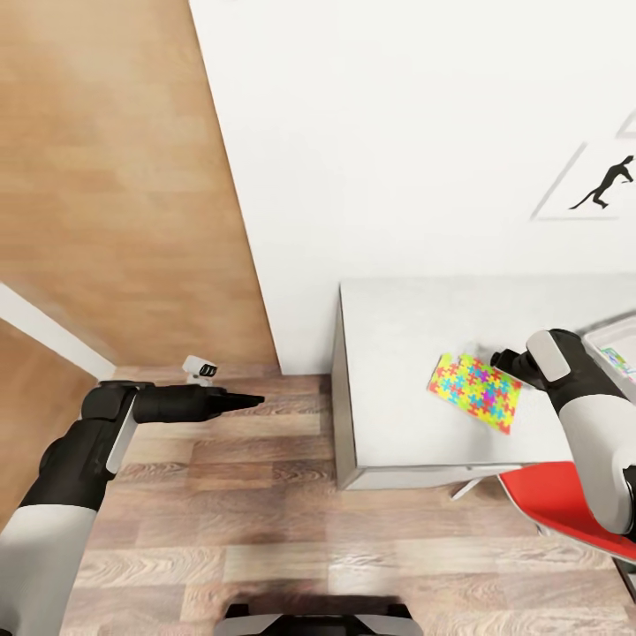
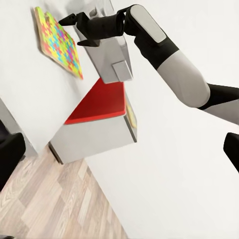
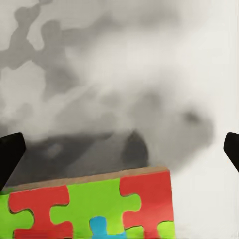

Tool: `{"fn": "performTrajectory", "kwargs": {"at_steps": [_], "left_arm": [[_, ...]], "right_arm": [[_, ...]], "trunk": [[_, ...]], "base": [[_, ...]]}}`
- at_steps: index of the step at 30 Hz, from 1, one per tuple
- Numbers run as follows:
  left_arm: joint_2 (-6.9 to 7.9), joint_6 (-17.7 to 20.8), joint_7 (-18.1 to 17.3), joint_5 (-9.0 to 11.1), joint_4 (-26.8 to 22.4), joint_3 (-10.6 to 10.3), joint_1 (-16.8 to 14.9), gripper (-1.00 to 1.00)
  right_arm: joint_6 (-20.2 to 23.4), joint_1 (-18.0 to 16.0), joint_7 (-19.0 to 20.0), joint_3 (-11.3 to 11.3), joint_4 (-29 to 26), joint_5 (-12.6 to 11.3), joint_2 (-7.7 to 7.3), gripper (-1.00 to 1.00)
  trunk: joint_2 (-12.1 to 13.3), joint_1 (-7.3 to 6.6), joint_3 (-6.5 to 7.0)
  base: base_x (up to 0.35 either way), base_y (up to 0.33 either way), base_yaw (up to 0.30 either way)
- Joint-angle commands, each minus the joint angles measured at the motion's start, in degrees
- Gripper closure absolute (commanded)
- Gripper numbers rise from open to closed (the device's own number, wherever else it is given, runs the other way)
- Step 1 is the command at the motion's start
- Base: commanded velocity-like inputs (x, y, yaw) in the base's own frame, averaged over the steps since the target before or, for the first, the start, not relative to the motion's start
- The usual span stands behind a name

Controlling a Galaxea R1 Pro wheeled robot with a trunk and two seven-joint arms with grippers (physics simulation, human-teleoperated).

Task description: Put all the toys in the child's room - the three board games (two on the bed and one on the table), the two jigsaw puzzles on the table, and the tennis ball on the table - inside the toy box on the table in the child's room.

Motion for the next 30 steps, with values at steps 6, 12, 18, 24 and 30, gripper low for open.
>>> {"fn": "performTrajectory", "kwargs": {"at_steps": [6, 12, 18, 24, 30], "left_arm": [[0.03, 0.6, -0.2, 0.0, 0.0, 0.0, 0.0, -1.0], [0.04, 0.6, -0.2, 0.0, 0.0, 0.0, 0.0, -1.0], [0.01, 0.6, -0.2, 0.0, 0.0, 0.0, 0.0, -1.0], [0.0, 0.6, -0.2, 0.0, 0.0, 0.0, 0.0, -1.0], [0.03, 0.6, -0.2, 0.0, 0.0, 0.0, 0.0, -1.0]], "right_arm": [[0.1, 0.0, -0.5, 0.0, 1.8, -1.3, 0.02, -1.0], [0.1, 0.0, -0.5, 0.0, 1.8, -1.3, 0.02, -1.0], [0.1, 0.0, -0.5, -0.1, 1.8, -1.3, 0.02, -1.0], [0.1, 0.0, -0.5, 0.0, 1.8, -1.3, 0.02, -1.0], [0.1, 0.0, -0.5, -0.1, 1.8, -1.3, 0.02, -1.0]], "trunk": [[-0.1, 0.02, -0.09], [-0.1, 0.02, -0.09], [-0.1, 0.02, -0.09], [-0.1, 0.02, -0.09], [-0.1, 0.02, -0.09]], "base": [[-0.068, 0.066, 0.0], [-0.034, 0.155, 0.0], [-0.068, 0.147, 0.0], [-0.11, 0.076, 0.0], [-0.127, 0.059, 0.0]]}}
